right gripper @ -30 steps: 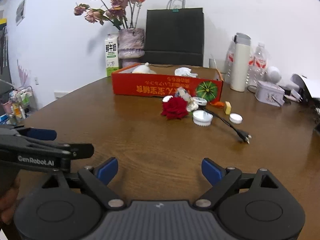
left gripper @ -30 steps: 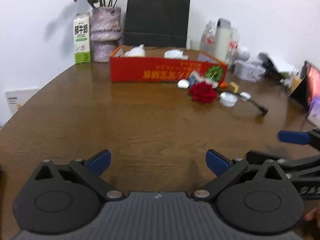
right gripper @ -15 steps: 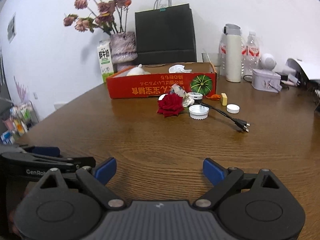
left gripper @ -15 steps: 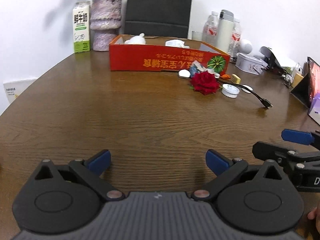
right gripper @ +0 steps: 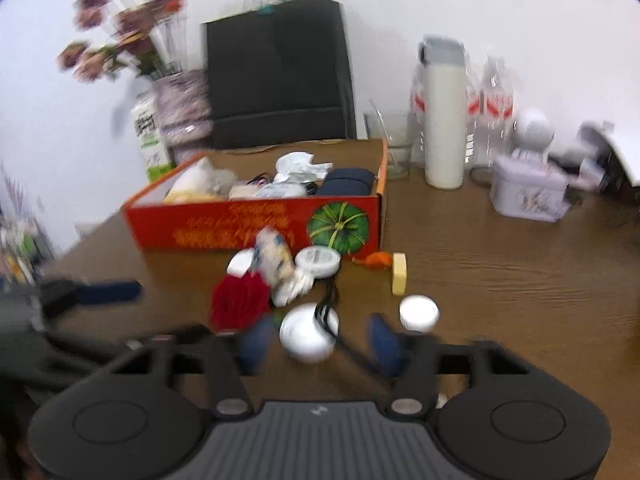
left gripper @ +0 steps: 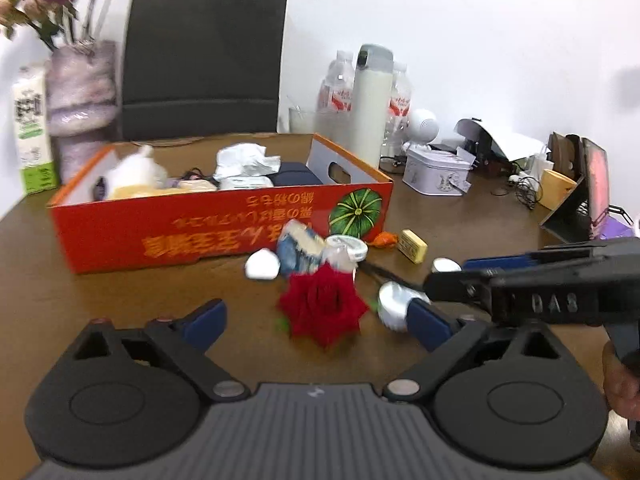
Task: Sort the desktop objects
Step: 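Grasp the black cable with the right tool while the left tool grasps the white round disc, then carry the cable with the right tool while the left tool carries the disc to the box, then open the left tool inside the box while the right tool releases the cable, then move both open tools back toward the red rose and caps, then grasp the white bottle cap with the right tool while the left tool grasps the red rose, then carry the cap with the right tool while the left tool carries the rose to the box, then open the left tool inside the box while the right tool releases the cap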
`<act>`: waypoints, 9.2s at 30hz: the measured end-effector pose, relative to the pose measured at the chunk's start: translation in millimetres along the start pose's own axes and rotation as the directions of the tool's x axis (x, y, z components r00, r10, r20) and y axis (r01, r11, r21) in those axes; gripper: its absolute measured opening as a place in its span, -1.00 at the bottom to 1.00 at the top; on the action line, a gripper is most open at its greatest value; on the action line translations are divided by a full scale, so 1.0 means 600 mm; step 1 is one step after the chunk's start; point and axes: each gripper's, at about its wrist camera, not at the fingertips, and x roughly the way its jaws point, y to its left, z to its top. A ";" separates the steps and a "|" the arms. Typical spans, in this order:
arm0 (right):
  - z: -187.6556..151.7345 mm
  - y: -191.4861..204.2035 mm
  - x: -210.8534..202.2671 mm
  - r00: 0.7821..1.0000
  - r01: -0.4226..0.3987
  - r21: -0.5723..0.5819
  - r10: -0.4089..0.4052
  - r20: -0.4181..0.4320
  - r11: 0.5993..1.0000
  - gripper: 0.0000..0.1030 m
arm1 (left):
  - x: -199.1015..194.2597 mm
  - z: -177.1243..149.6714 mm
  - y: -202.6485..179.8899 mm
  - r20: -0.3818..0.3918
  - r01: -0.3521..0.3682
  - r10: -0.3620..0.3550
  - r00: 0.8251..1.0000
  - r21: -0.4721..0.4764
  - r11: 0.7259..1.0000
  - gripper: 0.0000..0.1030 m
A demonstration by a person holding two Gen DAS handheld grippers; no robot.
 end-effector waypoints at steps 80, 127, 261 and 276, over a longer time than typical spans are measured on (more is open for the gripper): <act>-0.160 0.123 -0.111 0.998 0.035 -0.175 -0.045 -0.054 0.984 -0.07 | -0.305 -0.178 0.083 -0.085 -0.176 0.166 0.983 -0.128 0.976 -0.22; -0.047 0.103 -0.252 0.947 -0.048 0.006 0.044 0.318 0.999 -0.91 | -0.301 0.002 0.050 0.150 -0.099 0.124 0.981 -0.164 0.981 -0.23; 0.082 0.081 -0.134 0.984 -0.048 -0.098 0.064 0.168 0.994 -0.25 | -0.129 0.145 0.059 0.028 0.040 -0.038 0.999 -0.079 0.996 -0.05; 0.235 0.009 0.262 0.965 0.049 0.022 -0.042 -0.261 0.999 -0.23 | 0.210 0.213 0.140 -0.280 -0.056 0.021 0.960 -0.121 0.991 0.13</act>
